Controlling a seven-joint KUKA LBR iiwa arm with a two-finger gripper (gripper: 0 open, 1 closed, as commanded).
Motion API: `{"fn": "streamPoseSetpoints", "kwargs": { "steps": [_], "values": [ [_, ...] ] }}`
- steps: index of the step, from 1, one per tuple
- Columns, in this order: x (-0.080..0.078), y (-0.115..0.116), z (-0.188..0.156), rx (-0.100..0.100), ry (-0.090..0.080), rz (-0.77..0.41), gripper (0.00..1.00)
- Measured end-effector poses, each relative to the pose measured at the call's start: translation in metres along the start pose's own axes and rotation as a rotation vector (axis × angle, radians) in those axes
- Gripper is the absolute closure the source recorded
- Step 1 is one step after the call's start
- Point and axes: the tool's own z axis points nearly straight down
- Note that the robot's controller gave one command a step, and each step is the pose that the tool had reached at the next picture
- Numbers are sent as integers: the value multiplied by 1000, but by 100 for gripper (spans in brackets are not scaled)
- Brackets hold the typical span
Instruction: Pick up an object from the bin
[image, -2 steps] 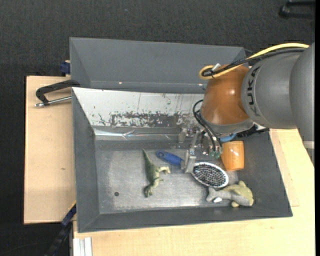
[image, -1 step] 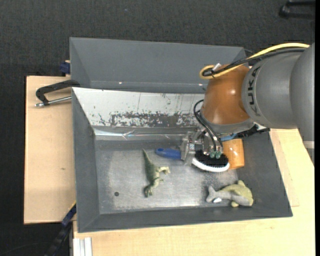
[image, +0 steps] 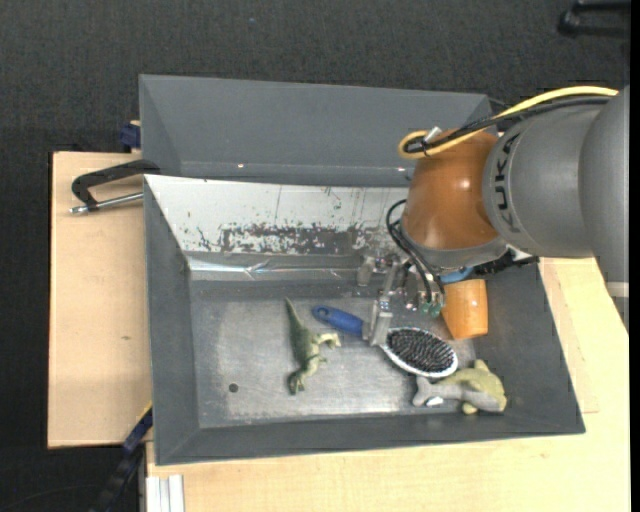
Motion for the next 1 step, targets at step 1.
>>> {"fn": "streamPoseSetpoints", "kwargs": {
  "steps": [1],
  "values": [
    [0,-1,-1,2,4,0,100]
  ]
}}
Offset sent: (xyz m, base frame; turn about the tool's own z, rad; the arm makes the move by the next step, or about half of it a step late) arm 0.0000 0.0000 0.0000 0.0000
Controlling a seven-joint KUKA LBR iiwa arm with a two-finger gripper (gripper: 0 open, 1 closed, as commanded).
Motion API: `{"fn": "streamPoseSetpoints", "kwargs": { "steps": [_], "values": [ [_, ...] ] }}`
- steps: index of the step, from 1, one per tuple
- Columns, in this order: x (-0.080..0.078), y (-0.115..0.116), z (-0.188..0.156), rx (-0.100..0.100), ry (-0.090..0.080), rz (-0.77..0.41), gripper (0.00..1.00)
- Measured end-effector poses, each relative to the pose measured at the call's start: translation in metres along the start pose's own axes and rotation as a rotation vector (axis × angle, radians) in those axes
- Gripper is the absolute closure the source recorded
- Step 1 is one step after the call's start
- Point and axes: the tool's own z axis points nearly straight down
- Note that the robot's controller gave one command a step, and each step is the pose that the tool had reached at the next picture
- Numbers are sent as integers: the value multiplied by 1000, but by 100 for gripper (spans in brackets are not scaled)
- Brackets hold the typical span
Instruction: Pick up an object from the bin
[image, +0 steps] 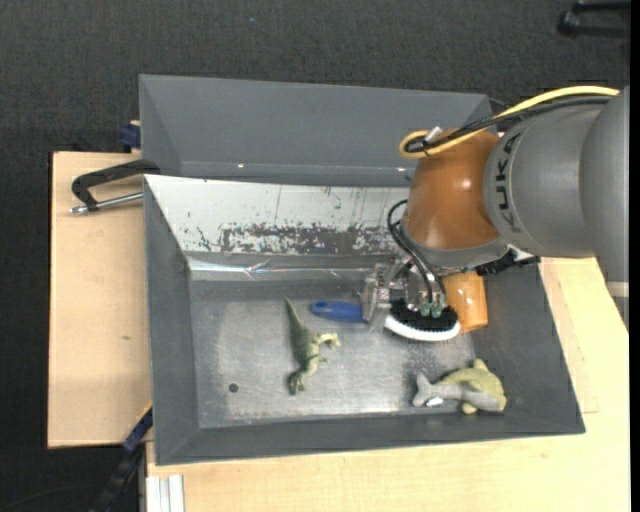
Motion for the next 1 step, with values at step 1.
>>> {"fn": "streamPoseSetpoints", "kwargs": {
  "steps": [1],
  "values": [
    [0,1,1,-2,-3,0,0]
  ]
}}
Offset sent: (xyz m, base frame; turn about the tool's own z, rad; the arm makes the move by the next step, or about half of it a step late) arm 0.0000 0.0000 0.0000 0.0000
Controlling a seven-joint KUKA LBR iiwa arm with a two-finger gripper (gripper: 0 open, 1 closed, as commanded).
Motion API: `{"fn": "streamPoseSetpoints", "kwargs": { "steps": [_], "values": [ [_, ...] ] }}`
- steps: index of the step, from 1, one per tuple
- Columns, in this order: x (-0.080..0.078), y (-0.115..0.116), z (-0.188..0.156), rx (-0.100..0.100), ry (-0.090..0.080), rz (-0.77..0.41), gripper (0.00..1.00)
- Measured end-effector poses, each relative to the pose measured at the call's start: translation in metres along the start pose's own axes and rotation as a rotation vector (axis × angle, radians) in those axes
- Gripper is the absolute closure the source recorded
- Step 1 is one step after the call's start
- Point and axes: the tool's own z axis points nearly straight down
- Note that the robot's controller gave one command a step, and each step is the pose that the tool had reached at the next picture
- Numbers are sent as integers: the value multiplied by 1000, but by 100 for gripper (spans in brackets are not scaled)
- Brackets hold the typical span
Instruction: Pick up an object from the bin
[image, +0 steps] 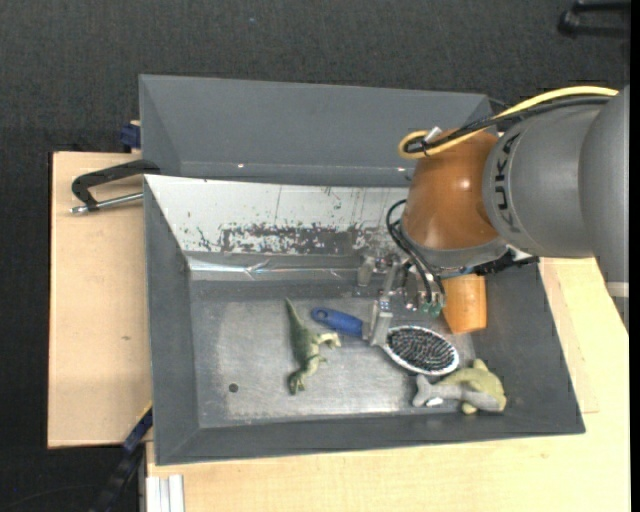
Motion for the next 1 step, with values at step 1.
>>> {"fn": "streamPoseSetpoints", "kwargs": {
  "steps": [1],
  "values": [
    [1,-1,-1,2,5,0,100]
  ]
}}
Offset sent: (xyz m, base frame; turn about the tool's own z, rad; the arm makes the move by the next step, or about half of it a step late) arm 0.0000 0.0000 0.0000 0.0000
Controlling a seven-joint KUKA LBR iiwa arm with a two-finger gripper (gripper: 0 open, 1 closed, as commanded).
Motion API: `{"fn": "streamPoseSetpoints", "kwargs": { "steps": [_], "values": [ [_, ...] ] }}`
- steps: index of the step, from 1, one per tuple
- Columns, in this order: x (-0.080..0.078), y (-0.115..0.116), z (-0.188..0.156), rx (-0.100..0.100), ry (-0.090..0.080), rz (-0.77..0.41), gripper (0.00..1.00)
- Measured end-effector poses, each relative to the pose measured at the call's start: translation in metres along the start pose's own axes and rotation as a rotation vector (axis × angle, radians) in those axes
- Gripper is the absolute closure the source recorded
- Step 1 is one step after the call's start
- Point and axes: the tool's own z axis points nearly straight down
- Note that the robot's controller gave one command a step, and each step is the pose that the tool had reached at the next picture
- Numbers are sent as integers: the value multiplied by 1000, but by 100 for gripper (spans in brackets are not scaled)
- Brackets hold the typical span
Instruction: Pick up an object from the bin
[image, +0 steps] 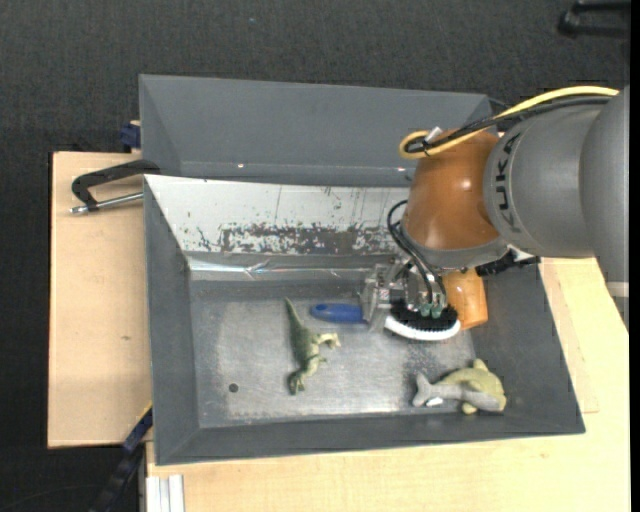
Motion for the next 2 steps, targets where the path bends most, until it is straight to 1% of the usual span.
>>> {"fn": "streamPoseSetpoints", "kwargs": {
  "steps": [1,2],
  "values": [
    [-1,1,1,-2,-5,0,0],
    [0,0,0,0,2,0,100]
  ]
}}
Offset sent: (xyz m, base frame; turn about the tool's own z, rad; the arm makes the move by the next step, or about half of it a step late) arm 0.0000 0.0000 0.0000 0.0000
